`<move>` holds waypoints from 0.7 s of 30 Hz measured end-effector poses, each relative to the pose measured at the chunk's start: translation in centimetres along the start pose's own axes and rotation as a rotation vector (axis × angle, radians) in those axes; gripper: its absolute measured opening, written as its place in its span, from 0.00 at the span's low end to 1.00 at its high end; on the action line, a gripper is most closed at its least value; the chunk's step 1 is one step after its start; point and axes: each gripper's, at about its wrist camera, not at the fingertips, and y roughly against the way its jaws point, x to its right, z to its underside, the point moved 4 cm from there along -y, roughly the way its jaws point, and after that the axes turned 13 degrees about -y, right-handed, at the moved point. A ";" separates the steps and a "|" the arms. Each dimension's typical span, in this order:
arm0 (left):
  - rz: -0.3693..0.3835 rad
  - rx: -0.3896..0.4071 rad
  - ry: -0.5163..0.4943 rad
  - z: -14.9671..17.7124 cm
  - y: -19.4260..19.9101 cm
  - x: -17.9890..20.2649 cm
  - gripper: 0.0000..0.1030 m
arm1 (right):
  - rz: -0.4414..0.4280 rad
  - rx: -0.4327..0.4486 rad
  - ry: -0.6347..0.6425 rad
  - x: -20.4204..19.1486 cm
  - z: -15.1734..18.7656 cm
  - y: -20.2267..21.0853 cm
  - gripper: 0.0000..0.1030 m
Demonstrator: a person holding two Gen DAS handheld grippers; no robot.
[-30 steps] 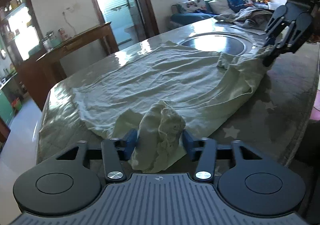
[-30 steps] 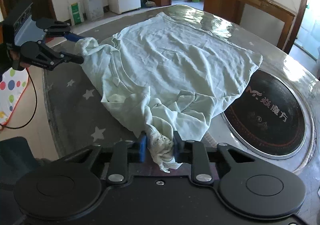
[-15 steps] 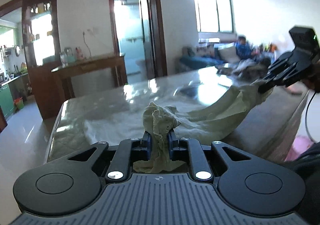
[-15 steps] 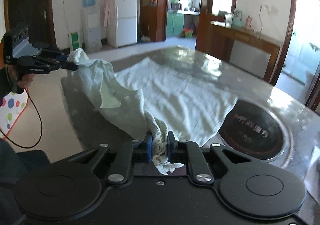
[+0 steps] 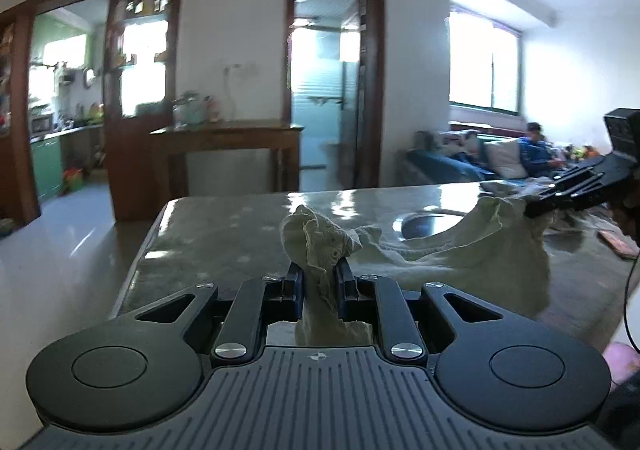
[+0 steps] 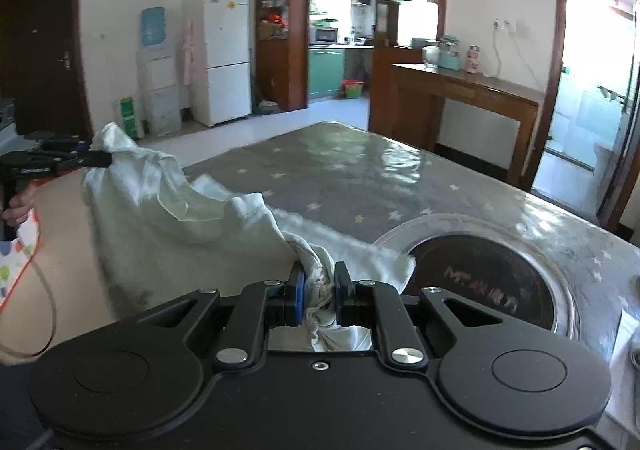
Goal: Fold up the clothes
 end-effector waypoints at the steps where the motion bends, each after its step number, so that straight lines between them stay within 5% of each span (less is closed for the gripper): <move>1: -0.007 -0.005 0.007 -0.1 -0.7 -0.4 0.15 | 0.005 -0.007 -0.006 0.3 -0.3 -1.1 0.15; 9: -0.078 -0.111 0.073 0.5 -6.6 -3.6 0.14 | 0.050 -0.048 -0.072 3.1 -2.5 -9.7 0.15; 21: -0.138 -0.307 0.127 4.2 -13.7 -5.6 0.15 | 0.137 -0.127 -0.183 5.6 -0.4 -17.2 0.17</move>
